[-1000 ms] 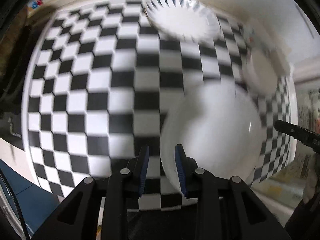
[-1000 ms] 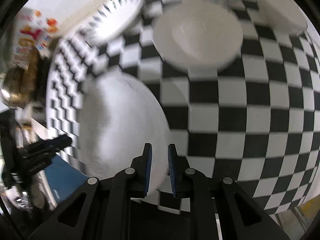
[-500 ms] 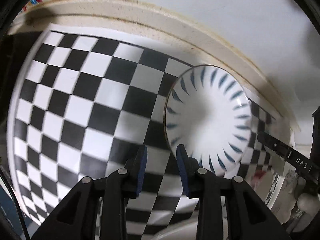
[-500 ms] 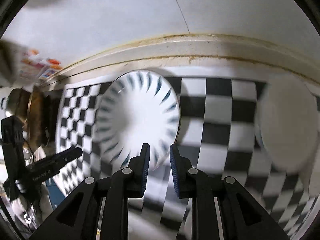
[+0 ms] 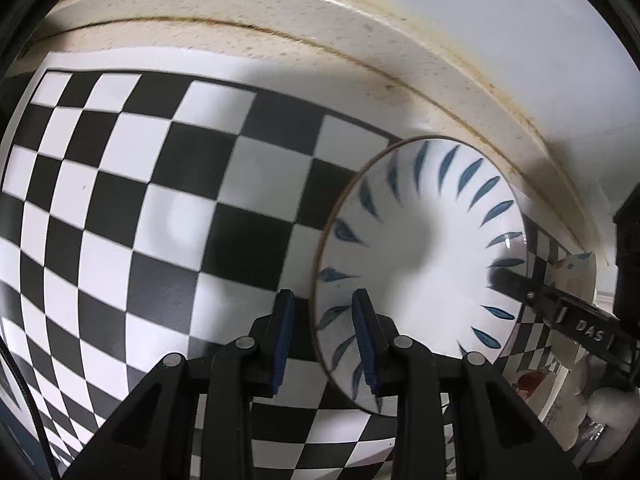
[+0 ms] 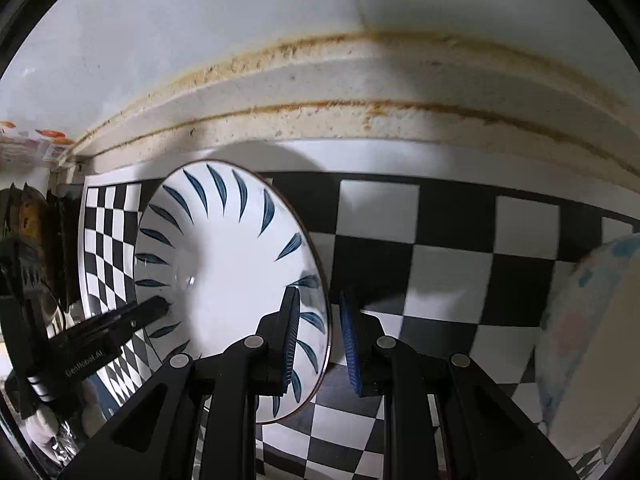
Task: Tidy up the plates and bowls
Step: 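Carry the blue-striped plate with both tools and lower it onto the plate stack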
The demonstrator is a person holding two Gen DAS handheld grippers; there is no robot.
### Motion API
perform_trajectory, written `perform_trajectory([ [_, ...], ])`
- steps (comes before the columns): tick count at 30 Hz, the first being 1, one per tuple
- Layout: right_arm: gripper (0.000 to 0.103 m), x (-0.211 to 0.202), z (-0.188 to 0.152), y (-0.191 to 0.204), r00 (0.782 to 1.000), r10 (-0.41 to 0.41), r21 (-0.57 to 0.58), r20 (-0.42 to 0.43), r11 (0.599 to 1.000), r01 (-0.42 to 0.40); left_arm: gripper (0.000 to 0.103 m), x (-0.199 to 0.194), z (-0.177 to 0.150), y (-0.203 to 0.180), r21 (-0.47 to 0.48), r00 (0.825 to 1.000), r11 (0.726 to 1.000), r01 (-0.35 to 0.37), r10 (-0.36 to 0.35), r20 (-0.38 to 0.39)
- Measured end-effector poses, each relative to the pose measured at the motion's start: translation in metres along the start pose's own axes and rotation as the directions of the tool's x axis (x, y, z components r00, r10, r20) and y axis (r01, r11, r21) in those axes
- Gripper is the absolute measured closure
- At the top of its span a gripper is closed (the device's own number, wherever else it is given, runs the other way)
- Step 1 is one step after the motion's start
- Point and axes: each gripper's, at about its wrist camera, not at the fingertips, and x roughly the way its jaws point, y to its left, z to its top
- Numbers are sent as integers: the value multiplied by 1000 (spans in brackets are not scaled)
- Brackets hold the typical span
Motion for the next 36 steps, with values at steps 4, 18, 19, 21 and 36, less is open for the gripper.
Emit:
perform_trajectory([
  [4, 84, 1, -3, 7, 1000, -23, -14, 17, 1000, 24, 79, -5, -3, -12, 39, 998, 998, -49, 48, 26],
  [18, 89, -62, -61, 28, 991, 16, -42, 129, 999, -11, 79, -69, -51, -22, 89, 991, 996, -33, 22, 130],
  [19, 89, -69, -68, 30, 990, 21, -45, 139, 999, -15, 79, -78, -58, -24, 102, 990, 994, -35, 20, 143],
  [21, 89, -86, -84, 35, 986, 25, -53, 165, 998, -17, 79, -89, -68, -31, 122, 987, 992, -40, 20, 161],
  [36, 89, -156, -236, 44, 961, 23, -32, 277, 999, -15, 79, -142, -182, -40, 276, 982, 961, -12, -41, 186],
])
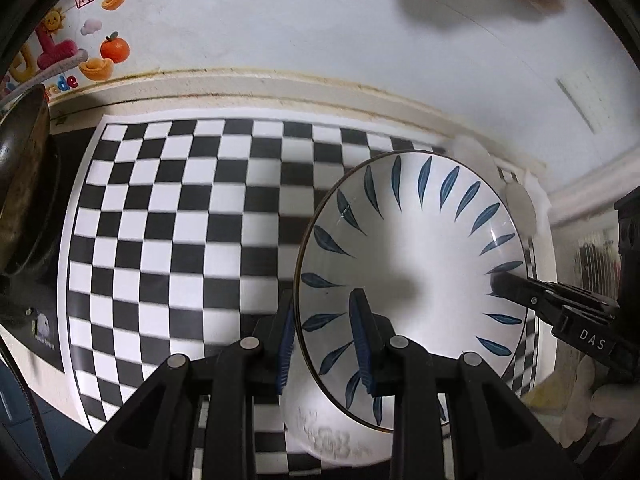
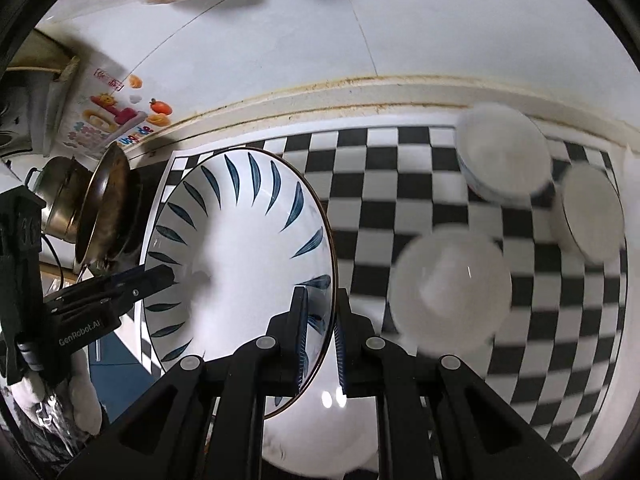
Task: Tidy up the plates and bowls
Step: 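Carry the blue-striped plate with both tools and lower it onto the plate stack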
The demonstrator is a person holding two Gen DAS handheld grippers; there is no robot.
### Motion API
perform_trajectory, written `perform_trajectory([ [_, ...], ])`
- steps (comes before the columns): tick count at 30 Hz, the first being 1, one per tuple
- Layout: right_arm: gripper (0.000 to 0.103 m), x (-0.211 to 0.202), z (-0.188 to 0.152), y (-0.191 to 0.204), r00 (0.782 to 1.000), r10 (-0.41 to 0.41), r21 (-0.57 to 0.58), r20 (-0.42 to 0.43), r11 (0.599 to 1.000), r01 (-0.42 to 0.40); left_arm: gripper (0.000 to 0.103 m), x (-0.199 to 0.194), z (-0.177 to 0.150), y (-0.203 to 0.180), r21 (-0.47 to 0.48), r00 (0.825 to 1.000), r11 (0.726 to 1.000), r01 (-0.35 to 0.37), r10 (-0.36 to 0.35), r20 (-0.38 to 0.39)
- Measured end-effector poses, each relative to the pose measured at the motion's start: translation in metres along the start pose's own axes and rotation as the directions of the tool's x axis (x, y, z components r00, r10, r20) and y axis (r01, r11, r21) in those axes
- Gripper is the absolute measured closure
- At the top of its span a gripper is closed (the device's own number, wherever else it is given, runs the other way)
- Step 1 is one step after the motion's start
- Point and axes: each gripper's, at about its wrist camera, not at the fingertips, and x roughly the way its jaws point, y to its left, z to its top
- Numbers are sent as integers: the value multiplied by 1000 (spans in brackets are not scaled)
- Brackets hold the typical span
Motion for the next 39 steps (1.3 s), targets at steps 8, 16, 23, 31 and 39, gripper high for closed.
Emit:
perform_trajectory([
  [8, 89, -2, -72, -16, 1000, 12, 69, -17, 998, -11, 79, 11, -49, -8, 46, 998, 999, 4, -2, -55],
  [16, 89, 27, -114, -28, 997, 26, 132, -70, 991, -17, 79, 41, -78, -5, 47, 993, 999, -15, 21, -119],
  [23, 89, 48, -123, -38, 996, 22, 166, -87, 986, -8, 79, 62, -87, -5, 62, 986, 997, -37, 46, -159],
  [31, 89, 67, -127, -48, 993, 10, 180, -116, 984, 12, 79, 80, -89, -7, 78, 980, 996, -50, 64, -190],
  [39, 89, 75, -126, -52, 992, 2, 177, -129, 984, 21, 79, 91, -90, -7, 72, 975, 995, -65, 79, -209],
])
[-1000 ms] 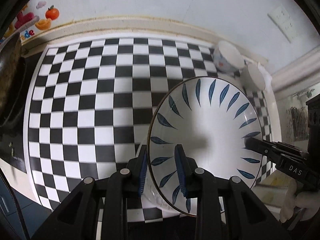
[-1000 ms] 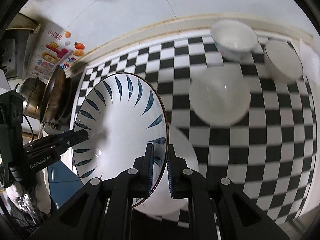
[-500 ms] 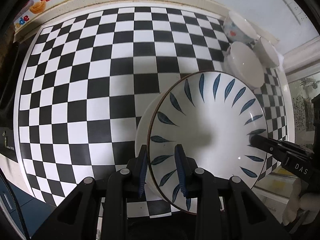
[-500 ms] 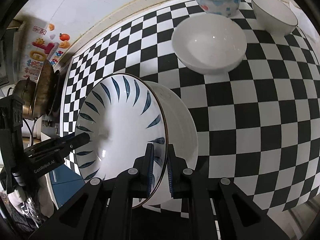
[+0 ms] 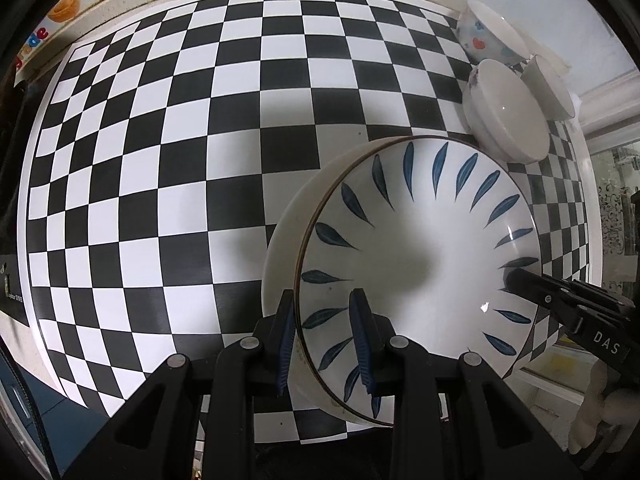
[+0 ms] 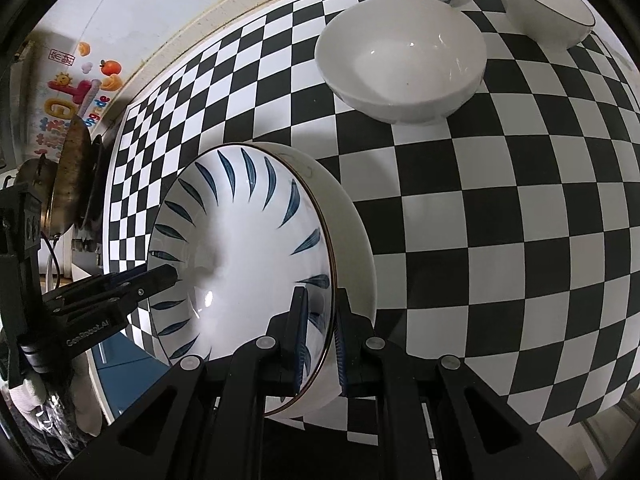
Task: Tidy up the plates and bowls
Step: 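Carry the blue-striped plate with both tools and lower it onto the plate stack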
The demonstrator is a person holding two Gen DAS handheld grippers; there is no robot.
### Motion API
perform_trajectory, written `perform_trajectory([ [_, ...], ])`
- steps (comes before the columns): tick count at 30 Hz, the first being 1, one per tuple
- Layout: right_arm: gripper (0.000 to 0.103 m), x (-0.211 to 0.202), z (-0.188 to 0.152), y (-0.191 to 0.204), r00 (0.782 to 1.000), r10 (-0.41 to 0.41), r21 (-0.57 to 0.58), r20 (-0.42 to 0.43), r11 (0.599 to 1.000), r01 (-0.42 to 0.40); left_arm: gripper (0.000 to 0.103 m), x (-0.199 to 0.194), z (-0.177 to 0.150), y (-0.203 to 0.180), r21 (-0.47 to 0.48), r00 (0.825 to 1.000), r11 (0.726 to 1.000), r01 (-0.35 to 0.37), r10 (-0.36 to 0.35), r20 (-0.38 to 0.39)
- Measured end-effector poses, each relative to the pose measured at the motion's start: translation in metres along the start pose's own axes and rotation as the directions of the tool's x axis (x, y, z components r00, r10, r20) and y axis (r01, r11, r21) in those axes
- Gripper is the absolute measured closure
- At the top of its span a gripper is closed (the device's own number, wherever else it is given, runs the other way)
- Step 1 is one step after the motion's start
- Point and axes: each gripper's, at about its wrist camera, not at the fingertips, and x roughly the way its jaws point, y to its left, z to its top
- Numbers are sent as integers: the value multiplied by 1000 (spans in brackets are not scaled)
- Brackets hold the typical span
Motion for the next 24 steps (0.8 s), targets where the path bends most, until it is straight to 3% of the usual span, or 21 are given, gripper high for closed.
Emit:
perform_trajectory([
  [24, 89, 11, 5, -2, 999, -27, -13, -35, 1000, 27, 79, 17, 5, -1, -12, 999, 1000, -18, 17, -36],
])
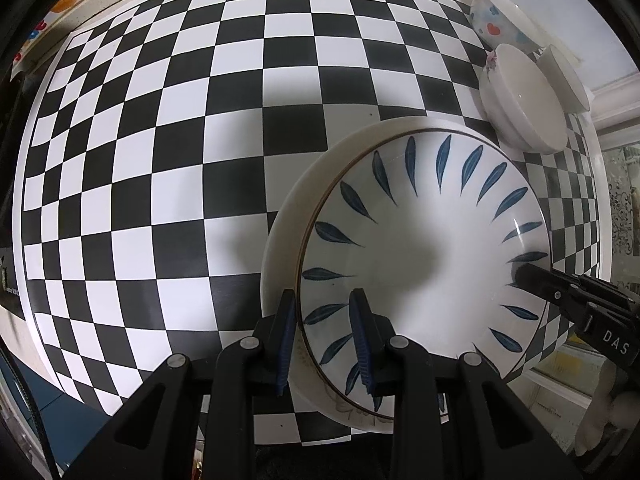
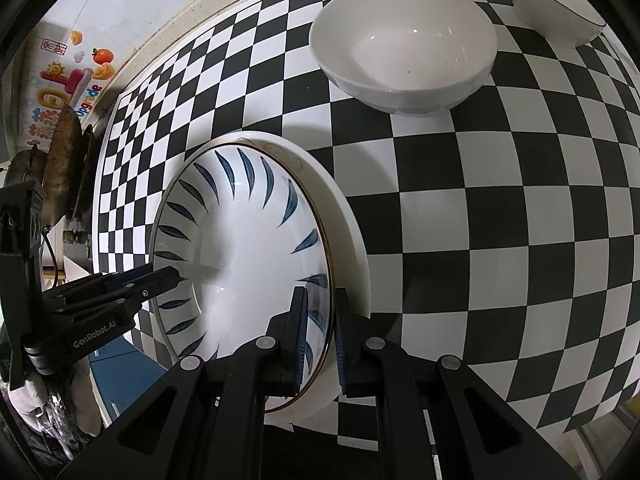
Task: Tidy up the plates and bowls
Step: 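Carry the blue-striped plate with both tools and lower it onto the plate stack, then open both tools and lift them away from the plate stack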
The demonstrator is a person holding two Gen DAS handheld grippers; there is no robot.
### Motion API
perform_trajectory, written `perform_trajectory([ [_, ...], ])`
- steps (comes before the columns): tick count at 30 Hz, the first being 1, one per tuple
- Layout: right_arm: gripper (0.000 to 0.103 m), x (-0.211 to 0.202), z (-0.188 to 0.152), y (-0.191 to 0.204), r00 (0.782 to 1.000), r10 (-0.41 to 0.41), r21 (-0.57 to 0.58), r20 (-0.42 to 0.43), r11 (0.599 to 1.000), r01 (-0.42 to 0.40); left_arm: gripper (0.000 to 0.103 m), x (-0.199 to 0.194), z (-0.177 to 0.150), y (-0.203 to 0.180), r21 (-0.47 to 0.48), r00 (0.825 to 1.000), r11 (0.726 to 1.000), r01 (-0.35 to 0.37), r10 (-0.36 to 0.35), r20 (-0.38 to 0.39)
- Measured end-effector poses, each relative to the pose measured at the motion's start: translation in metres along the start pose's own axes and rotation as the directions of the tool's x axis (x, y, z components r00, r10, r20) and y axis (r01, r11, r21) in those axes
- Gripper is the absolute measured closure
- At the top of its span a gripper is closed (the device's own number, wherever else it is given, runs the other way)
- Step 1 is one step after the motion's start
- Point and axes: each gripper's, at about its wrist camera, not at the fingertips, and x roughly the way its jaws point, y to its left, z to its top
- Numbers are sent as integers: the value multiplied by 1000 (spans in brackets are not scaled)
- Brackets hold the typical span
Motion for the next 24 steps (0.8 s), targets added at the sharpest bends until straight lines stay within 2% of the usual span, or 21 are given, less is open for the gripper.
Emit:
perform_trajectory([
  [16, 87, -9, -1, -1, 999, -14, 47, 29, 999, 13, 79, -5, -4, 6, -18, 1000, 1000, 13, -12, 10],
  [24, 87, -44, -14, 17, 990, -95, 6, 101, 995, 95, 79, -43, -24, 2, 3, 997, 1000, -6, 6, 81],
])
